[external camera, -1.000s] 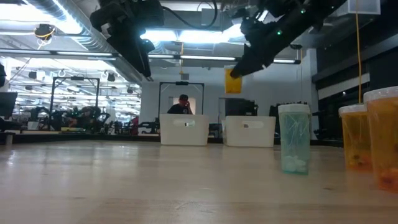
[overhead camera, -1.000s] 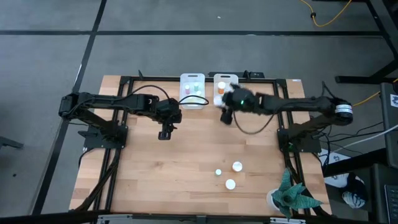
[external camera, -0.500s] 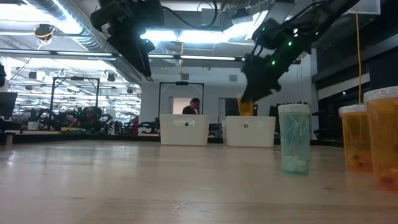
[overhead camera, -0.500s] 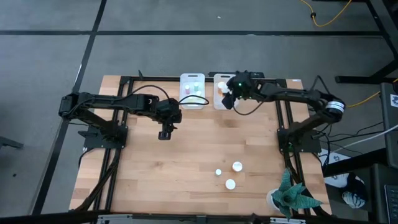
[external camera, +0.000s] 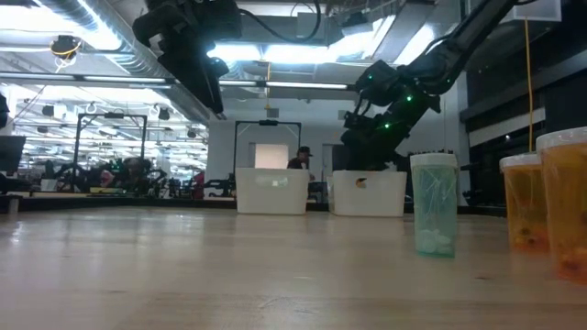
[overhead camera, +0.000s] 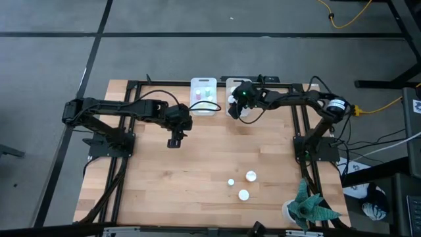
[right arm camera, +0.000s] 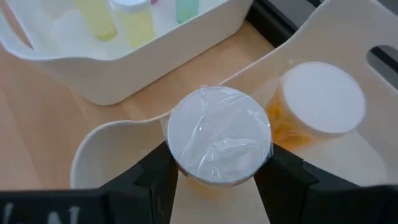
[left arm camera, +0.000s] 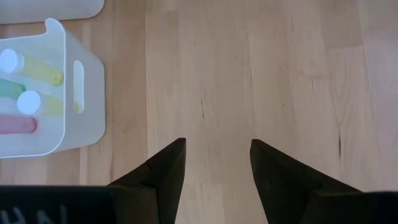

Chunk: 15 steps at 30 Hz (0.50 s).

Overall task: Pick and place medicine bottles into bin by pill shape (circle, oval)
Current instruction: Put the orange capsule bottle into the white right bin

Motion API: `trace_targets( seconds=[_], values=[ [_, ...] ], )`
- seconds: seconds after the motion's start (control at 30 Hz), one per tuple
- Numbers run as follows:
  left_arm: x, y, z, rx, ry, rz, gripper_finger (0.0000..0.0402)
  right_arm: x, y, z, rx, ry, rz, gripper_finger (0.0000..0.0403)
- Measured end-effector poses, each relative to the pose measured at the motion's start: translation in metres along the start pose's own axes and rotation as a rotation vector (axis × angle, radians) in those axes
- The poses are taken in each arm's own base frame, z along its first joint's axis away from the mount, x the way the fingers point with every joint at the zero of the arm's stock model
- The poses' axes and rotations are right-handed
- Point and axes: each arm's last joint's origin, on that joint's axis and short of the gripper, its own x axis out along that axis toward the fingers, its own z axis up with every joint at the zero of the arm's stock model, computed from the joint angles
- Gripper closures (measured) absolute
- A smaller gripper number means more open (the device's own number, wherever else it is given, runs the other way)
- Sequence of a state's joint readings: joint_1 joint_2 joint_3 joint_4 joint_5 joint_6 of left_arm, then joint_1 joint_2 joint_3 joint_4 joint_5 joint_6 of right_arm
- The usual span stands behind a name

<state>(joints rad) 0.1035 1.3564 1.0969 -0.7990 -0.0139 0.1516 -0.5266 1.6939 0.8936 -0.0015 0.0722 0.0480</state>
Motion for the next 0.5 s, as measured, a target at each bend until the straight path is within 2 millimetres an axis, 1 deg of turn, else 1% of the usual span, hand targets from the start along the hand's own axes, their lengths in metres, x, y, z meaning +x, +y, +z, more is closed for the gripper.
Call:
trace_targets(
  seconds=[0.13,0.37,0.5],
  values=[
    [0.0001,0.0,0.0,0.0,0.0,0.0,0.0231,0.0004,0.0005,0.0002,0.006,-0.002,0.024,0.0205],
    [0.0001,0.0,0.0,0.0,0.0,0.0,0.0231,0.0003,0.0,-0.0005,0.026,0.005,0.021,0.0159],
    [0.0,0.0,0.0,0.0,0.0,0.0,0.0231,0.0001,0.0,-0.0014,0.025,0.016,0.021,0.0151]
  ],
)
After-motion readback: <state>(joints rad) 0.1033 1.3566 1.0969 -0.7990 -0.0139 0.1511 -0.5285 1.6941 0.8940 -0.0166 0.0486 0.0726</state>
